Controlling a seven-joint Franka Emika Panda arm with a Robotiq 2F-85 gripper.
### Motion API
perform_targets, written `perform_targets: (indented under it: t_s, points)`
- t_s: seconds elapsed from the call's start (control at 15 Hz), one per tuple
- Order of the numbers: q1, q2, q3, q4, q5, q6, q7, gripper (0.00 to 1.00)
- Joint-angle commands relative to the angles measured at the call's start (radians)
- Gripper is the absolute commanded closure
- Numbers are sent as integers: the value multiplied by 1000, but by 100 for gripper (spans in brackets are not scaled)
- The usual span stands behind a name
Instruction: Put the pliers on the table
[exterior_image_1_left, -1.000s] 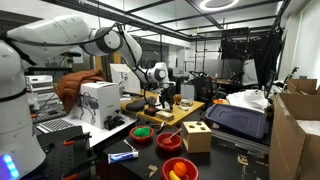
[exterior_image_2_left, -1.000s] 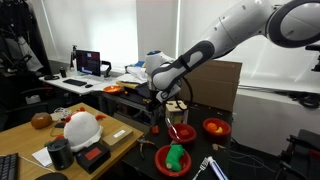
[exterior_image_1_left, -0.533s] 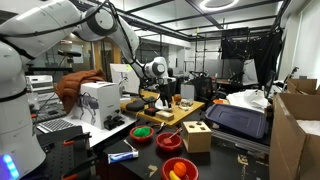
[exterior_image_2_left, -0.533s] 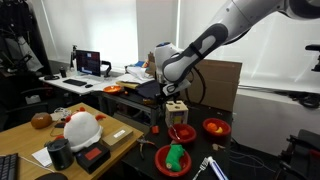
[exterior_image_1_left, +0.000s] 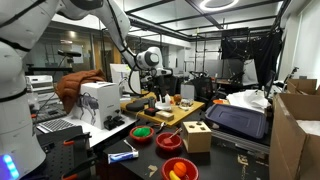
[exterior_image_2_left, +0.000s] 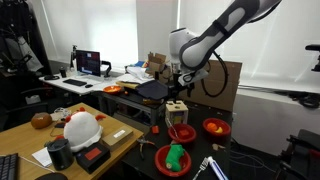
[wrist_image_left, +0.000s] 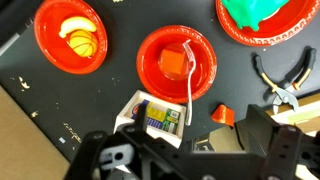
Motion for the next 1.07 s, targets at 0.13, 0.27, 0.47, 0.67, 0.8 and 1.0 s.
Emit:
perform_targets:
  t_s: [0.13, 0.27, 0.47, 0.67, 0.8, 1.0]
  points:
    - [-18, -303, 21, -343, -69, 27, 23, 0]
    - [-32, -405, 36, -446, -91, 20, 31, 0]
    - [-65, -566, 79, -592, -99, -7, 36, 0]
    - [-116, -693, 138, -687, -55, -23, 10, 0]
    - [-149, -754, 169, -710, -15, -40, -22, 0]
    - [-186, -798, 195, -675, 45, -94, -89, 0]
